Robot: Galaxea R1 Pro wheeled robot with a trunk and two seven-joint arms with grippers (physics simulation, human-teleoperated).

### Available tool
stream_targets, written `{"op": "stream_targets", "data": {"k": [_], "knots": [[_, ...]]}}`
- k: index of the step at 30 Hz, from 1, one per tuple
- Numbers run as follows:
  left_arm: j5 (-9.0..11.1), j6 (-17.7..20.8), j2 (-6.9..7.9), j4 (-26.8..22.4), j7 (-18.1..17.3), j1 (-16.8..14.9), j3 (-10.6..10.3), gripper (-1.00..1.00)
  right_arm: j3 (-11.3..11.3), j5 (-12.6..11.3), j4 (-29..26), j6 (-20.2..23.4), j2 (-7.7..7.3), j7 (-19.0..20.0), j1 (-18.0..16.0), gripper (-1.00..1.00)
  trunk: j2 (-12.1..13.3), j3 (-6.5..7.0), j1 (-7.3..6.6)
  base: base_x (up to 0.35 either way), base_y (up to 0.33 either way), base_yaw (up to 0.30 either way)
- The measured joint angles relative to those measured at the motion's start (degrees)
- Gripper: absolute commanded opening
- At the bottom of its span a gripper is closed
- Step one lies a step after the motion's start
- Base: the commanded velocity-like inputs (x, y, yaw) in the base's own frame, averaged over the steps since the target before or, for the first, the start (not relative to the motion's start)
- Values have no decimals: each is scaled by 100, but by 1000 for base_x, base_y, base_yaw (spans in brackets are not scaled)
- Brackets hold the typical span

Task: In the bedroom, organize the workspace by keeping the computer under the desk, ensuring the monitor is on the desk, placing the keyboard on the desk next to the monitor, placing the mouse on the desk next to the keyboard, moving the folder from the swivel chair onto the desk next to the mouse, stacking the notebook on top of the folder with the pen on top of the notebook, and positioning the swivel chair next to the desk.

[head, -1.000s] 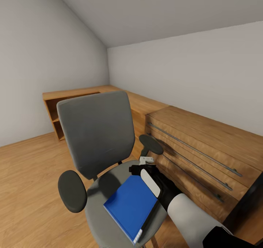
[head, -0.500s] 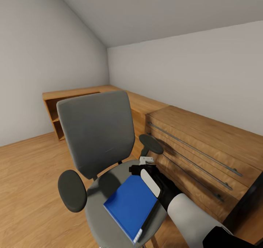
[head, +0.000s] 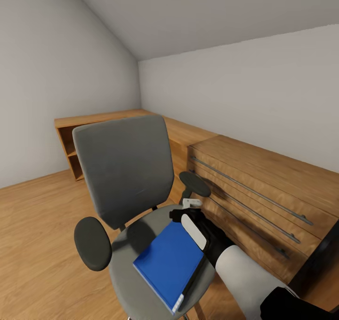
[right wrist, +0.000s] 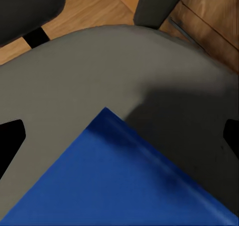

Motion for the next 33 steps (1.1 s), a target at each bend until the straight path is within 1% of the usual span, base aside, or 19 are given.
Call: {"op": "stream_targets", "data": {"k": [2, 9, 20, 25, 28, 33], "knots": [[0, 2, -1, -7, -2, -1, 0, 100, 0, 0, 0, 10, 0, -40, -8, 100, -79, -35, 43, 0, 0, 0], [0, 2, 1, 1, -5, -2, -3, 100, 0, -5, 0, 24, 0, -99, -20, 100, -80, -36, 44, 0, 0, 0], [-32, -11, 53, 131, -4, -3, -22, 100, 0, -2, 0, 27, 0, -110, -22, 100, -80, -36, 44, 0, 0, 0], [-10, -2, 38, 137, 0, -5, -12, 100, 0, -2, 0, 27, 0, -111, -22, 100, -80, -36, 44, 0, 0, 0], [18, 0, 27, 113, 2, -9, -5, 100, 0, -1, 0, 27, 0, -111, -22, 100, -199, -89, 109, 0, 0, 0], [196, 3, 19, 78, 25, -15, 3, 100, 0, -5, 0, 27, 0, -111, -22, 100, -400, -179, 219, 0, 0, 0]]}}
